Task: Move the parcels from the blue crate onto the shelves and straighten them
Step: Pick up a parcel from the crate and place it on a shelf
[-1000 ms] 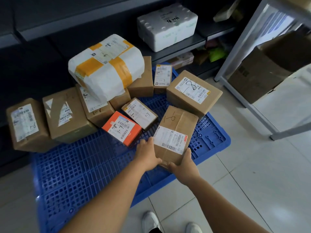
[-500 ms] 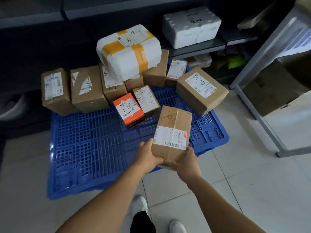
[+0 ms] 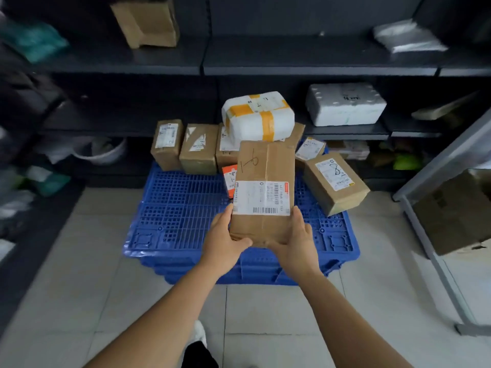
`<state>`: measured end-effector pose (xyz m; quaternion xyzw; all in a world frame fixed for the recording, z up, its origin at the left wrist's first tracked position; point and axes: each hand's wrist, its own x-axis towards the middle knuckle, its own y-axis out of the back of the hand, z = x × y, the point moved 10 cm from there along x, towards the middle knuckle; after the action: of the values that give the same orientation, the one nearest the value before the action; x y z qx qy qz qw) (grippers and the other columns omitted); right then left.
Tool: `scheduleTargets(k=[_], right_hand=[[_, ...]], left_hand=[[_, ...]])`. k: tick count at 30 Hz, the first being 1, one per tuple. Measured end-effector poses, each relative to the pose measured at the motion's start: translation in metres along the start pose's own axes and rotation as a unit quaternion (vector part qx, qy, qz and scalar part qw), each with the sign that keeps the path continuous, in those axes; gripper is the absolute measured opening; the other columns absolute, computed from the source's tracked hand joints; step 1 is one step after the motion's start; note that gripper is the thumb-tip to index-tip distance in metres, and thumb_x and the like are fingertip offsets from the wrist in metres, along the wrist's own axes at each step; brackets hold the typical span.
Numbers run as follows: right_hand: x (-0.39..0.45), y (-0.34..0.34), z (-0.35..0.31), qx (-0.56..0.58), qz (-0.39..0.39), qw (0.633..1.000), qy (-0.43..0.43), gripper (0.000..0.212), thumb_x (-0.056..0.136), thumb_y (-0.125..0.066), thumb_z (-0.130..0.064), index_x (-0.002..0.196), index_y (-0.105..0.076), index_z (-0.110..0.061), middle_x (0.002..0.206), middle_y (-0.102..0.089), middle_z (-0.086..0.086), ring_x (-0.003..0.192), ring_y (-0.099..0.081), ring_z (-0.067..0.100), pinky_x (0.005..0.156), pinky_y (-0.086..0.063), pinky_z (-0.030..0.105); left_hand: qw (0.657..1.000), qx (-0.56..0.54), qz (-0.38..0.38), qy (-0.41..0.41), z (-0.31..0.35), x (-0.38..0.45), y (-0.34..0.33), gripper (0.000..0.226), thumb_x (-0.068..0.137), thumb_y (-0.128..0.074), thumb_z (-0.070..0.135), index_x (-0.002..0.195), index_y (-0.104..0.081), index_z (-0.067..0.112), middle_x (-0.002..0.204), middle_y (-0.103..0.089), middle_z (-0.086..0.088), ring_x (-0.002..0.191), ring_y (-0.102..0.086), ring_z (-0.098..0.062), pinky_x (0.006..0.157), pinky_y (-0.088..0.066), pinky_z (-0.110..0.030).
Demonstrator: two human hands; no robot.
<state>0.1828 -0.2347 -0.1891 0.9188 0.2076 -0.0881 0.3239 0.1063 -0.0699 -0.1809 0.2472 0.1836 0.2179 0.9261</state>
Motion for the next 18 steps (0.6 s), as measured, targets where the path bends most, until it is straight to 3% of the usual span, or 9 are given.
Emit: scheduleTargets(k=[5, 7, 11, 14, 18], right_hand=[[-0.024, -0.019, -0.08, -0.001, -0.036, 0.995, 0.094, 0.098, 0.083, -0.072, -0.022, 0.152, -0.005, -0.037, 0.128, -0.036, 0.0, 0.085, -0.051, 0.009, 0.054, -0.04, 0.014], [-0.036, -0.033, -0.111, -0.006, -0.051, 0.991, 0.127, 0.099, 0.083, -0.073, -0.021, 0.152, -0.005, -0.038, 0.135, -0.033, 0.0, 0.089, -0.05, 0.009, 0.054, -0.039, 0.013], [-0.061, -0.073, -0.165, -0.017, -0.078, 0.981, 0.175, 0.098, 0.083, -0.073, -0.022, 0.152, -0.006, -0.037, 0.146, -0.027, -0.002, 0.105, -0.045, 0.011, 0.073, -0.051, 0.028], [-0.09, -0.118, -0.207, -0.029, -0.112, 0.971, 0.211, 0.097, 0.084, -0.073, -0.023, 0.152, -0.005, -0.036, 0.138, -0.032, -0.002, 0.094, -0.043, 0.006, 0.064, -0.044, 0.018], [-0.143, -0.188, -0.258, -0.039, -0.153, 0.955, 0.253, 0.098, 0.083, -0.072, -0.023, 0.152, -0.004, -0.039, 0.133, -0.033, -0.003, 0.092, -0.047, 0.007, 0.071, -0.049, 0.024]], left_hand=[[0.994, -0.034, 0.105, -0.014, 0.003, -0.036, 0.081, 0.088, 0.076, -0.078, 0.014, 0.147, -0.029, 0.033, 0.123, -0.041, 0.011, 0.11, -0.054, -0.011, 0.095, -0.05, -0.031], [0.988, -0.056, 0.144, -0.015, -0.004, -0.051, 0.113, 0.09, 0.075, -0.078, 0.011, 0.147, -0.03, 0.033, 0.123, -0.042, 0.01, 0.112, -0.055, -0.012, 0.095, -0.051, -0.035], [0.972, -0.084, 0.218, -0.009, -0.023, -0.083, 0.177, 0.09, 0.074, -0.078, 0.006, 0.147, -0.031, 0.032, 0.123, -0.043, 0.008, 0.108, -0.057, -0.009, 0.092, -0.052, -0.031], [0.959, -0.079, 0.271, 0.0, -0.046, -0.119, 0.232, 0.09, 0.074, -0.077, 0.006, 0.147, -0.03, 0.03, 0.12, -0.044, 0.009, 0.102, -0.058, -0.008, 0.086, -0.052, -0.024], [0.942, -0.076, 0.326, 0.022, -0.092, -0.176, 0.305, 0.089, 0.075, -0.077, 0.008, 0.146, -0.031, 0.034, 0.121, -0.046, 0.009, 0.101, -0.059, -0.005, 0.085, -0.051, -0.019]])
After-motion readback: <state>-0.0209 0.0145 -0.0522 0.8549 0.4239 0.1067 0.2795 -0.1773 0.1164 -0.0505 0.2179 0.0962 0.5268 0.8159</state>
